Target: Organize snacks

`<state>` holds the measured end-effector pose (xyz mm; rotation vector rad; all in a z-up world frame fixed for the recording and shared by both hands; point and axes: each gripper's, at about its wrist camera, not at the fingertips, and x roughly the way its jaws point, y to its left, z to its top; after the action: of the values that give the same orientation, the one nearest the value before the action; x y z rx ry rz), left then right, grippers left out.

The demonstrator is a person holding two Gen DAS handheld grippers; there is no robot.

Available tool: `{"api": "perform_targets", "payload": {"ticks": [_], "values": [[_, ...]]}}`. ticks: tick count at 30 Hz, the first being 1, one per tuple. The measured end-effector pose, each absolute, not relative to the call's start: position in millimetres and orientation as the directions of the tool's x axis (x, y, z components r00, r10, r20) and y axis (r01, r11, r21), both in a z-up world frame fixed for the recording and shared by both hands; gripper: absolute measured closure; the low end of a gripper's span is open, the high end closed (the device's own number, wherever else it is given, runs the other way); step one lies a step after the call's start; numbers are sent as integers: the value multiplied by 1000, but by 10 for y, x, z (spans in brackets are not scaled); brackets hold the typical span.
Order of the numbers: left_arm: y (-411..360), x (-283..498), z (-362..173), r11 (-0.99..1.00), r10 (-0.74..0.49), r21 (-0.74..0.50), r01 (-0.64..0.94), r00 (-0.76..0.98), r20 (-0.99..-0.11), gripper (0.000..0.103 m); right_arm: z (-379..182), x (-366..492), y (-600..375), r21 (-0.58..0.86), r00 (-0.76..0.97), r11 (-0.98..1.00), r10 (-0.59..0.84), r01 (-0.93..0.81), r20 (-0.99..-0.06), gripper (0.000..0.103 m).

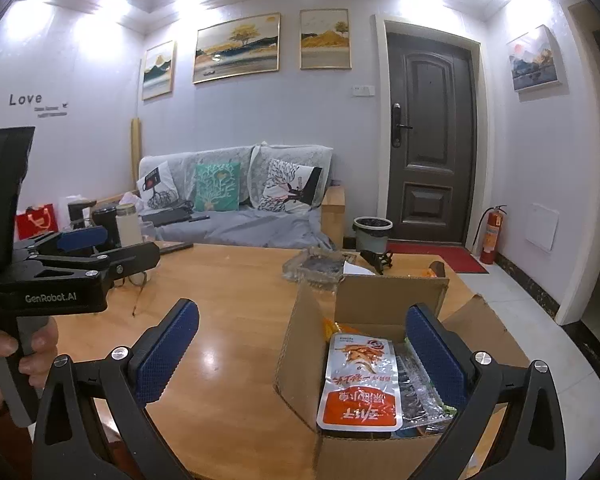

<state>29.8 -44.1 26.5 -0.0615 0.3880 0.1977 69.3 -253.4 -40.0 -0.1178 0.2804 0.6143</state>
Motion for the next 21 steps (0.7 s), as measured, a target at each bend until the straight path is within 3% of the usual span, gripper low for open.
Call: {"api": "perform_targets", "payload": {"ticks": [21], "values": [[-461, 307, 239, 983, 156, -29, -180, 912, -378, 1, -449, 683, -2546, -20, 780, 815, 546, -578, -305, 0]]}}
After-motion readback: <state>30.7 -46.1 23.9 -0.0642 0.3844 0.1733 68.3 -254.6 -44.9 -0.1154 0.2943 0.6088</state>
